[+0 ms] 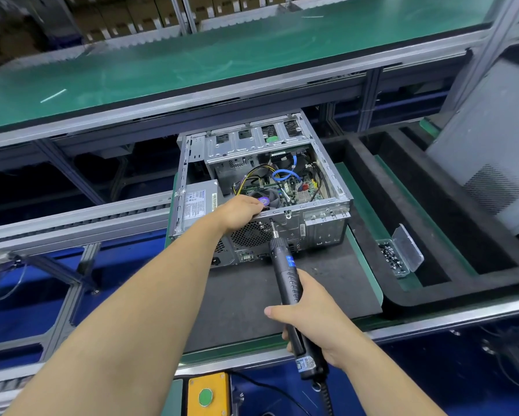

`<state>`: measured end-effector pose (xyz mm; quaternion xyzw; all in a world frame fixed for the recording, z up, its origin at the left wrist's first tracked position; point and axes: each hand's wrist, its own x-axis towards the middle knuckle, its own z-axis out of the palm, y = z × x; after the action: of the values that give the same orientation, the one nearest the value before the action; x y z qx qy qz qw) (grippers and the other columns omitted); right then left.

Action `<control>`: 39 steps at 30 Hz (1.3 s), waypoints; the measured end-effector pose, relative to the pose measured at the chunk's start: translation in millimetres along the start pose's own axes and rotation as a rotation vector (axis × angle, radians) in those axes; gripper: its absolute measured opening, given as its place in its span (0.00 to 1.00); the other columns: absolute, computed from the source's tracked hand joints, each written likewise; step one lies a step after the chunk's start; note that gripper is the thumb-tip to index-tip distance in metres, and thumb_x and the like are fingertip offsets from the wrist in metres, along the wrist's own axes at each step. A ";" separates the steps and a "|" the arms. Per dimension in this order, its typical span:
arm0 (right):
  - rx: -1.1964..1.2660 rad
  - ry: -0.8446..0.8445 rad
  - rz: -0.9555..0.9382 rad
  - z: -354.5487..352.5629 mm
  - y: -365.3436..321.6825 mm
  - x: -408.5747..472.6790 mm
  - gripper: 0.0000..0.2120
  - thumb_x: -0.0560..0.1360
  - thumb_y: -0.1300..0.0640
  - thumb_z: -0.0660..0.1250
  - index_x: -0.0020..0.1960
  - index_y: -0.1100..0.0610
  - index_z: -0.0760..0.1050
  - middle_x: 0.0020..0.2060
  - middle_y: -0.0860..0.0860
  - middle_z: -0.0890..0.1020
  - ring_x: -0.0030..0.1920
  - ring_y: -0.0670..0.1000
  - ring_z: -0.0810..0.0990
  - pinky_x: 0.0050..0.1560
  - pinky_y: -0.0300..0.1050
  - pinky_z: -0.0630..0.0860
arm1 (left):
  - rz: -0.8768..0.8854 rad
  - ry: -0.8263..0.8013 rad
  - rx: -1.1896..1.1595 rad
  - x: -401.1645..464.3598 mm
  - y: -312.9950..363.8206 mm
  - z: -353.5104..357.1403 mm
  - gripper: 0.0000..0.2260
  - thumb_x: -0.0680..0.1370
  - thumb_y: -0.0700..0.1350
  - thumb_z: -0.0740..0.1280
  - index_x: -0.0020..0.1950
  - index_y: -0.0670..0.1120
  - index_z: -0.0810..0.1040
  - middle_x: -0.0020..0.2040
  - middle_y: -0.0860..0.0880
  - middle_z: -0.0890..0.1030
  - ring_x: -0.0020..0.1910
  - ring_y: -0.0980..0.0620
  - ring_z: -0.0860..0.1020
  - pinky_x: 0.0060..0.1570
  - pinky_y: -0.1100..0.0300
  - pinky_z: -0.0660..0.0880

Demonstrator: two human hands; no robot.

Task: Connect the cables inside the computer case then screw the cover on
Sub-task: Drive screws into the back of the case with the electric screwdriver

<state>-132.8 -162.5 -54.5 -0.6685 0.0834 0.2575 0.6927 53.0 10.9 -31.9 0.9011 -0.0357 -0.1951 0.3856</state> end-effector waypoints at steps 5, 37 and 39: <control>-0.005 -0.006 0.003 -1.0 -0.8 -0.6 0.24 0.68 0.58 0.78 0.54 0.37 0.71 0.42 0.52 0.79 0.29 0.51 0.78 0.31 0.45 0.78 | 0.032 -0.019 0.033 -1.0 -0.3 -0.4 0.16 0.83 0.46 0.59 0.36 0.47 0.65 0.36 0.48 0.66 0.38 0.50 0.63 0.43 0.54 0.60; 0.001 0.017 0.015 5.8 -3.0 10.4 0.19 0.73 0.61 0.72 0.55 0.42 0.71 0.43 0.57 0.77 0.27 0.52 0.76 0.29 0.47 0.78 | 0.121 0.053 0.132 -3.2 -10.1 2.9 0.17 0.82 0.47 0.59 0.33 0.49 0.61 0.31 0.52 0.62 0.33 0.51 0.60 0.40 0.54 0.57; -0.020 0.030 0.016 6.1 -1.0 11.3 0.19 0.73 0.62 0.71 0.54 0.42 0.70 0.42 0.56 0.77 0.27 0.51 0.76 0.28 0.46 0.78 | 0.106 0.057 0.120 -3.9 -10.1 2.6 0.17 0.81 0.49 0.59 0.33 0.49 0.61 0.31 0.53 0.62 0.32 0.51 0.60 0.40 0.54 0.57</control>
<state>-124.1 -153.8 -58.2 -0.6786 0.0964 0.2538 0.6825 47.5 17.0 -39.4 0.9246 -0.0842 -0.1461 0.3416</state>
